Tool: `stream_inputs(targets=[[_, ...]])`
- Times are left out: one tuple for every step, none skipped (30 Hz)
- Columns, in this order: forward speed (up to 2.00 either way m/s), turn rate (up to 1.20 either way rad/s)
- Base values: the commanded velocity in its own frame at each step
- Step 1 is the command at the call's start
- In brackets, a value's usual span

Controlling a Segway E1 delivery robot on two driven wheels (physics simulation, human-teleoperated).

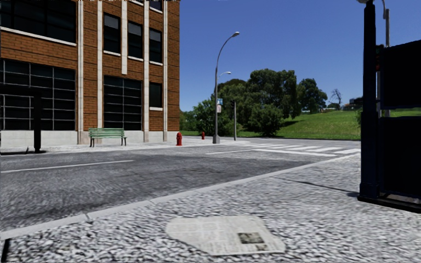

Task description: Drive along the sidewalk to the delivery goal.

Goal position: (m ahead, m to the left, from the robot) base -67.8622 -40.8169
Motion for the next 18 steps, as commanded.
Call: stream_inputs(targets=[[1.22,-1.2],[1.23,-1.2],[1.23,-1.2],[1.24,-1.2],[1.25,-1.2],[1.25,-1.2],[1.25,-1.2],[1.25,-1.2],[1.25,-1.2],[1.25,-1.09],[1.25,-0.98],[1.25,-0.98],[1.25,-0.95],[1.25,-1.01],[1.25,-1.09],[1.25,-1.09],[1.24,-1.2],[1.23,-1.2]])
